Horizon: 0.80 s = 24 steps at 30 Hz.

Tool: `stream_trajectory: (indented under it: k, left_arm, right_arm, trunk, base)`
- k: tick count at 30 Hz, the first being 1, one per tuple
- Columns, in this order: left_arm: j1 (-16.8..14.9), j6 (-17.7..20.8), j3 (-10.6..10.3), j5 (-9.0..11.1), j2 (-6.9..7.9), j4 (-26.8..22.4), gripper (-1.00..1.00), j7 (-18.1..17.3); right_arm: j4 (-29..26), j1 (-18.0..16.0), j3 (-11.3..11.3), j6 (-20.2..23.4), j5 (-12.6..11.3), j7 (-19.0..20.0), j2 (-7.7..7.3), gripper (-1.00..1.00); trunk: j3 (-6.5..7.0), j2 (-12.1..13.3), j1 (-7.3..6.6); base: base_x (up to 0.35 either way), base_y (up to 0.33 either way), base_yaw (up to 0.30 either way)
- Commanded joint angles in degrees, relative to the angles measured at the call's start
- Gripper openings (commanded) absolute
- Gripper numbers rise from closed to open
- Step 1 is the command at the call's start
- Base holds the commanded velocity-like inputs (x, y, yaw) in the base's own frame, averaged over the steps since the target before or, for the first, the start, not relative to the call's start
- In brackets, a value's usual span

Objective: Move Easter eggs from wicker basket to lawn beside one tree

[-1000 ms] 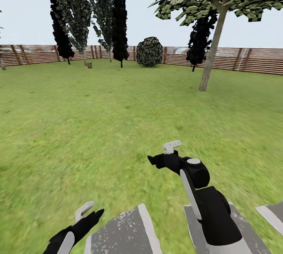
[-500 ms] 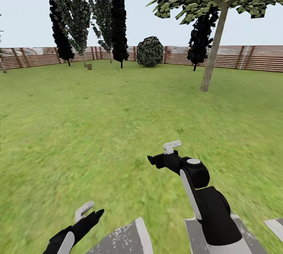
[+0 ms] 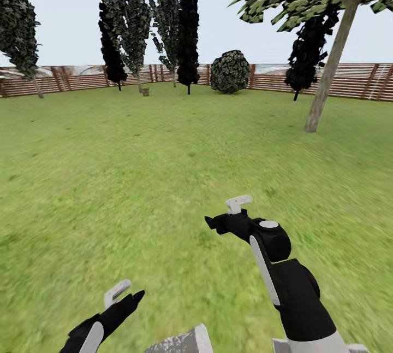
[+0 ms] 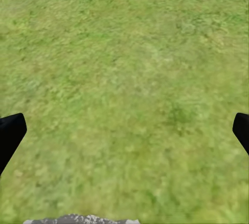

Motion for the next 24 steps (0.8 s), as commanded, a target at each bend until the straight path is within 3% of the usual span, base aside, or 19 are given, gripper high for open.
stream_trajectory:
  k: [1,8,24]
  left_arm:
    - [-0.05,0.43,0.17,0.35,-0.03,-0.05,1.00,-0.16]
    - [-0.05,0.44,0.17,0.35,-0.03,-0.05,1.00,-0.16]
    - [-0.05,0.44,0.17,0.35,-0.03,-0.05,1.00,-0.09]
  right_arm:
    - [-0.06,-0.05,-0.02,0.26,0.30,0.27,0.01,1.00]
    - [-0.06,-0.05,-0.10,0.28,0.30,0.27,0.01,1.00]
    - [-0.06,-0.05,-0.11,0.26,0.30,0.27,-0.07,1.00]
  trunk:
    - [-0.13,-0.12,0.07]
    - [-0.13,-0.12,0.07]
    - [-0.13,-0.12,0.07]
  base:
    - [0.334,-0.084,0.244]
    - [0.334,-0.084,0.109]
    - [0.334,-0.084,0.006]
